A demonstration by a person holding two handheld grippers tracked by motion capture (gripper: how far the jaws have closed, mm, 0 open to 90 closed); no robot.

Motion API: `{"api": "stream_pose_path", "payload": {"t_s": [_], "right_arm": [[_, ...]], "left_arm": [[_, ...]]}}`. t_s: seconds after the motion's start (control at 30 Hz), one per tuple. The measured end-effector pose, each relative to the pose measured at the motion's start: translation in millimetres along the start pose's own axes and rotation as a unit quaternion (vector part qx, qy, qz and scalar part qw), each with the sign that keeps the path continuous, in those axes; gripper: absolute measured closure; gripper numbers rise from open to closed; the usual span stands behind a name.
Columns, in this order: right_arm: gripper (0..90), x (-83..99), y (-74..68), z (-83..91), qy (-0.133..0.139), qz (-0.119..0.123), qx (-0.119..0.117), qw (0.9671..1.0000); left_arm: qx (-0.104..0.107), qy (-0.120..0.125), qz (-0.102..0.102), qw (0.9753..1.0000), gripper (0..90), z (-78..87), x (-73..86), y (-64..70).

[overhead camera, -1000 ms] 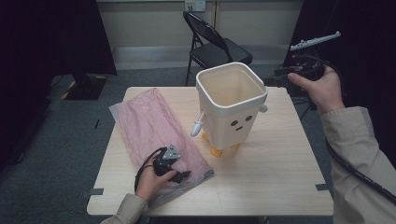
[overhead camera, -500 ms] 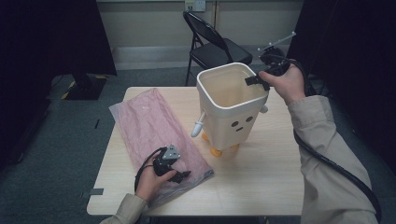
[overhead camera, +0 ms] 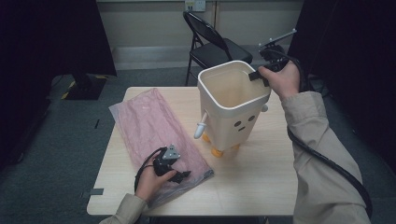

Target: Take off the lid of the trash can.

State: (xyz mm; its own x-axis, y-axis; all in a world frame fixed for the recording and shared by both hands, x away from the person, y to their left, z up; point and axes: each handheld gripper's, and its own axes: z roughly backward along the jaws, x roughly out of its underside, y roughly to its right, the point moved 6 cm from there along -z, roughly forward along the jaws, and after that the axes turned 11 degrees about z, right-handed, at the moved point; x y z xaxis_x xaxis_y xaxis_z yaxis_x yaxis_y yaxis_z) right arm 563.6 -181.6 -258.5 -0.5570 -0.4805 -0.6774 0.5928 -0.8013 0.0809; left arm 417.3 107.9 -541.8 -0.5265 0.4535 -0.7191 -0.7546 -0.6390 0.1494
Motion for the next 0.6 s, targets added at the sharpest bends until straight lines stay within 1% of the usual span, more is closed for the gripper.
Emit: {"api": "stream_pose_path", "payload": {"t_s": [0.03, 0.1, 0.13, 0.2, 0.3, 0.33, 0.37, 0.43, 0.47, 0.5, 0.57, 0.6], "right_arm": [[84.1, -1.1, 0.5, 0.7, 0.003, 0.003, 0.000, 1.0000], [84.2, -2.5, 1.1, 2.7, 0.005, -0.005, 0.000, 1.0000], [84.3, -3.7, 1.2, 3.1, 0.002, 0.002, 0.000, 1.0000], [84.4, -5.3, 1.8, 4.9, 0.007, -0.006, 0.002, 1.0000], [84.5, -8.7, 2.2, 7.7, 0.013, -0.007, -0.002, 0.9999], [84.5, -10.1, 2.2, 9.5, 0.012, -0.007, -0.003, 0.9999], [84.6, -11.8, 2.2, 11.4, 0.015, -0.001, -0.003, 0.9999], [84.5, -15.1, 3.3, 17.0, 0.019, -0.002, 0.001, 0.9998], [84.6, -16.6, 3.9, 20.1, 0.017, 0.003, 0.003, 0.9998], [84.7, -18.7, 4.9, 24.2, 0.023, 0.001, 0.006, 0.9997], [84.8, -21.4, 6.7, 31.7, 0.029, -0.002, 0.003, 0.9996], [84.8, -22.8, 9.0, 37.3, 0.032, 0.000, 0.012, 0.9994]], "left_arm": [[0.000, 0.000, 0.000, 1.0000, 11.0, 0.0, 0.0, 0.0], [0.000, 0.000, 0.000, 1.0000, 11.0, 0.0, 0.0, 0.0], [0.000, 0.000, 0.000, 1.0000, 11.0, 0.0, 0.0, 0.0], [0.000, 0.000, 0.000, 1.0000, 11.0, 0.0, 0.0, 0.0], [0.000, 0.000, 0.000, 1.0000, 11.0, 0.0, 0.0, 0.0], [0.000, 0.000, 0.000, 1.0000, 11.0, 0.0, 0.0, 0.0], [0.000, 0.000, 0.000, 1.0000, 11.0, 0.0, 0.0, 0.0], [0.000, 0.000, 0.000, 1.0000, 11.0, 0.0, 0.0, 0.0], [0.000, 0.000, 0.000, 1.0000, 11.0, 0.0, 0.0, 0.0], [0.000, 0.000, 0.000, 1.0000, 11.0, 0.0, 0.0, 0.0], [0.000, 0.000, 0.000, 1.0000, 11.0, 0.0, 0.0, 0.0], [0.000, 0.000, 0.000, 1.0000, 11.0, 0.0, 0.0, 0.0]]}}
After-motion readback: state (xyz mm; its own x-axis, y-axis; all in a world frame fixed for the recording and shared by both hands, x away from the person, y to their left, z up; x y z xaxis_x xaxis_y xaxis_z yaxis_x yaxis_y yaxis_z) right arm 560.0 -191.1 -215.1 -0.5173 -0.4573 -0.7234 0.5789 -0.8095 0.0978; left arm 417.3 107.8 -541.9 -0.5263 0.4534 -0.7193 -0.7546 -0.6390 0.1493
